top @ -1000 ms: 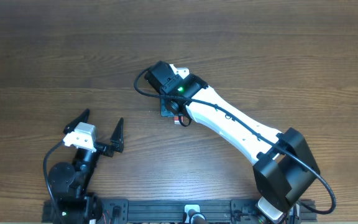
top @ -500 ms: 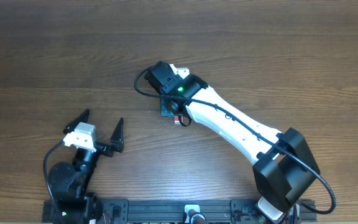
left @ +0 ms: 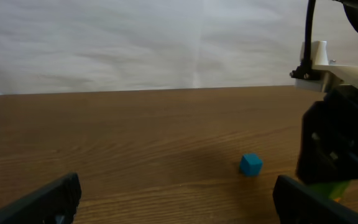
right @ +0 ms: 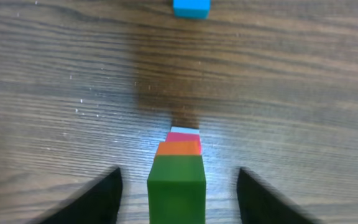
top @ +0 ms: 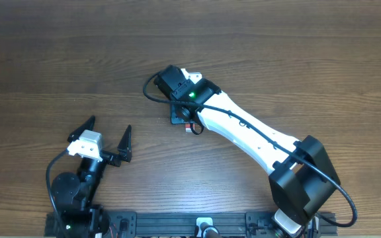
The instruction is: Stack Cubes
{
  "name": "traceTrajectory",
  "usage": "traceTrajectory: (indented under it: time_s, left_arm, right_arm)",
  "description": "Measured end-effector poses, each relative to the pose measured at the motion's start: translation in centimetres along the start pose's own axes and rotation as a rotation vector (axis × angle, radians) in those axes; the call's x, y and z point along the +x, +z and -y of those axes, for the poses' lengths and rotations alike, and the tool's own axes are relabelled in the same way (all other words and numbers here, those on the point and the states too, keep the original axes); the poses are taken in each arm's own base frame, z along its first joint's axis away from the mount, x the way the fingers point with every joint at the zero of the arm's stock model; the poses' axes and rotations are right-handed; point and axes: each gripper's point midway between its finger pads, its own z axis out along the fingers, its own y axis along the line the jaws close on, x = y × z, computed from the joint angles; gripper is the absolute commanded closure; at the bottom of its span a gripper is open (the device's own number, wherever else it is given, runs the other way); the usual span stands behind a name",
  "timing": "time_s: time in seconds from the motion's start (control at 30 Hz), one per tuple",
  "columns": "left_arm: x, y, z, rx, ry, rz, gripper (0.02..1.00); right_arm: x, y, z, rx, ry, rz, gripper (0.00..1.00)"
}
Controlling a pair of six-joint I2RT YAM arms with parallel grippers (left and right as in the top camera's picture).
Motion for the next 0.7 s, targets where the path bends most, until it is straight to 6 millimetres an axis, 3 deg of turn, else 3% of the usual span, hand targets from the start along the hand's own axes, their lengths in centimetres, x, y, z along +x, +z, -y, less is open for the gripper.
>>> traceTrajectory:
  time_s: [0.1, 0.43, 0.7]
  left_arm:
    - [0.0, 0.0, 0.0, 0.000, 0.000, 0.000, 0.020]
    - [0.0, 0.0, 0.0, 0.000, 0.000, 0.000, 0.020]
    - [0.0, 0.0, 0.0, 0.000, 0.000, 0.000, 0.020]
  right_arm:
    - [0.0, 0.0, 0.0, -0.001, 0.002, 0.000, 0.007]
    - [0.2, -0.7, 0.9, 0.031, 0.005, -0.034, 0.009]
    - [-5.2, -3.9, 2.0, 0.035, 0.022, -0.006, 0.009]
